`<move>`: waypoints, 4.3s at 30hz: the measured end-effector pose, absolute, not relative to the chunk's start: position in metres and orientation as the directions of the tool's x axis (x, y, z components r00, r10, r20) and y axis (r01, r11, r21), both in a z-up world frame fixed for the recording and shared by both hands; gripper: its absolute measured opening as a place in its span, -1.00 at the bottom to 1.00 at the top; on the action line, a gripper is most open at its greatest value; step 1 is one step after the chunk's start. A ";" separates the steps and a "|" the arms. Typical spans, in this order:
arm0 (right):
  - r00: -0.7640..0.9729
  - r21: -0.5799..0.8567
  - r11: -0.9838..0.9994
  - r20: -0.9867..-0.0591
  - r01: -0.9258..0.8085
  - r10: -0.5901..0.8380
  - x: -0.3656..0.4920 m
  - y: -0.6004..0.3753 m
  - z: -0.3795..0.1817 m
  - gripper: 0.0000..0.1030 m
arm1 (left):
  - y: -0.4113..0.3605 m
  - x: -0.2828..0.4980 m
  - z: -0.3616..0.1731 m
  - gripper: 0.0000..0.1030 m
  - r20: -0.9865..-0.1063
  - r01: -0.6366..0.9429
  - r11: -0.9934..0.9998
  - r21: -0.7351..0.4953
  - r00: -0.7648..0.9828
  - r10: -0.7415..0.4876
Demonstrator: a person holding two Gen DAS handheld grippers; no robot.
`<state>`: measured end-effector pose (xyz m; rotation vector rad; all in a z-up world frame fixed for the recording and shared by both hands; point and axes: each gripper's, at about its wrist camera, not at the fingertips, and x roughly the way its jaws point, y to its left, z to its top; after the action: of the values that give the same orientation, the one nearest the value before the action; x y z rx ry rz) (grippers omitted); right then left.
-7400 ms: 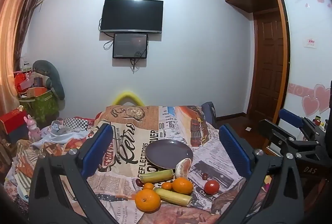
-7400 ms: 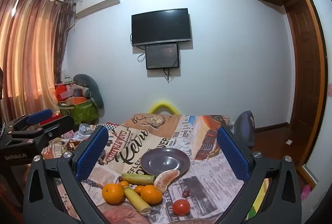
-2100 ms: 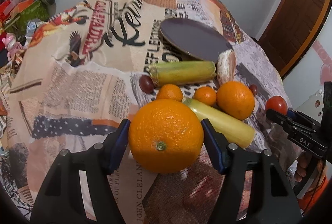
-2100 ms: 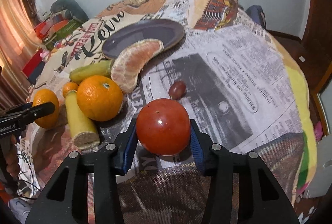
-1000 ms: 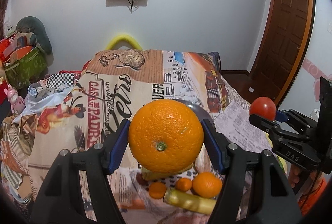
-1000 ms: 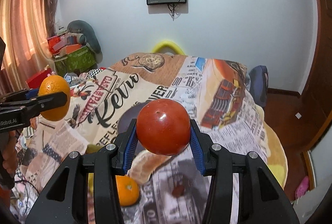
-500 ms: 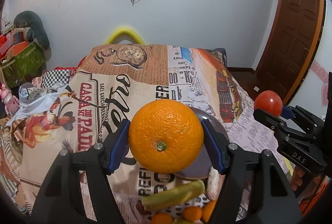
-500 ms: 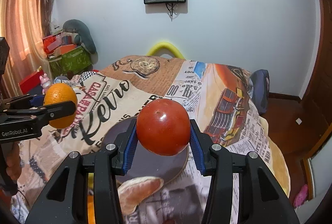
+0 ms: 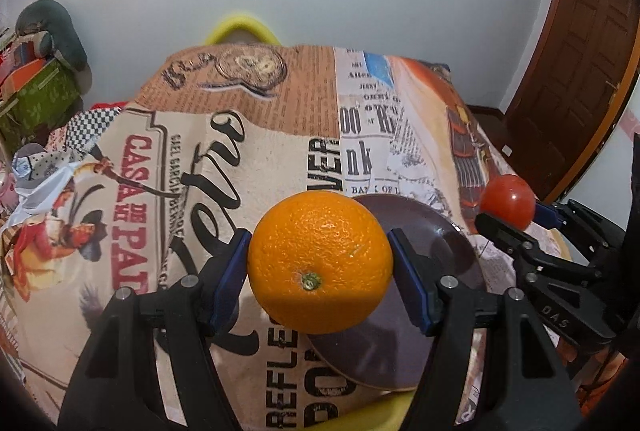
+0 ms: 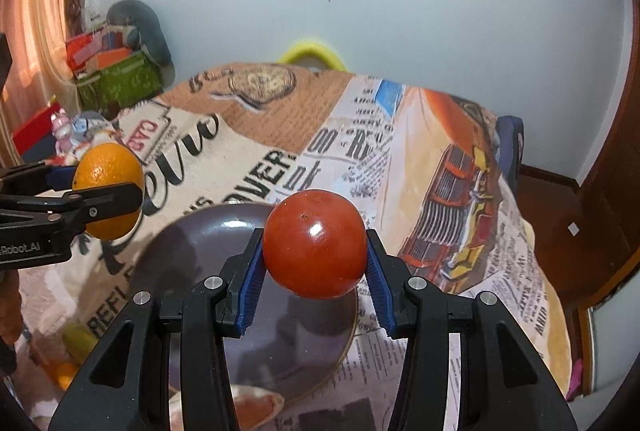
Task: Organize fruits
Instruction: 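Carry the orange and tomato onto the grey plate and open both grippers, then grasp the stickered orange with the right gripper while the left gripper approaches the banana, then grasp the yellow banana with the left gripper while the right gripper holds the orange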
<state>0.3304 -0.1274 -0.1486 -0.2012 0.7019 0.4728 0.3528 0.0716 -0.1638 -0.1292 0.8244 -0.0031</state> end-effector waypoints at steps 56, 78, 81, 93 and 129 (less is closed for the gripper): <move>0.625 -0.024 0.859 -0.696 -0.511 0.352 0.276 -0.135 -0.121 0.08 | 0.064 0.296 -0.128 0.70 -0.752 -0.065 0.994 -0.092 0.659 -0.027; 0.560 0.020 0.832 -0.730 -0.555 0.391 0.170 -0.137 -0.151 0.24 | 0.052 0.181 -0.166 0.76 -0.790 -0.109 0.989 -0.099 0.613 -0.012; 0.521 0.033 0.819 -0.757 -0.573 0.395 0.166 -0.129 -0.166 0.24 | 0.059 0.176 -0.176 0.76 -0.806 -0.130 0.985 -0.117 0.592 -0.018; 0.459 0.060 0.804 -0.795 -0.592 0.398 0.172 -0.112 -0.196 0.23 | 0.062 0.168 -0.203 0.76 -0.839 -0.171 0.976 -0.131 0.545 -0.017; 0.452 0.248 0.850 -0.759 -0.464 0.468 0.157 -0.213 -0.203 0.05 | -0.011 0.180 -0.240 0.46 -0.879 -0.154 0.974 -0.168 0.470 -0.077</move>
<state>0.1570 -0.2135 -0.2029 0.0045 0.9395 0.5760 0.1805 -0.0107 -0.2403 -0.2374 1.0829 0.0478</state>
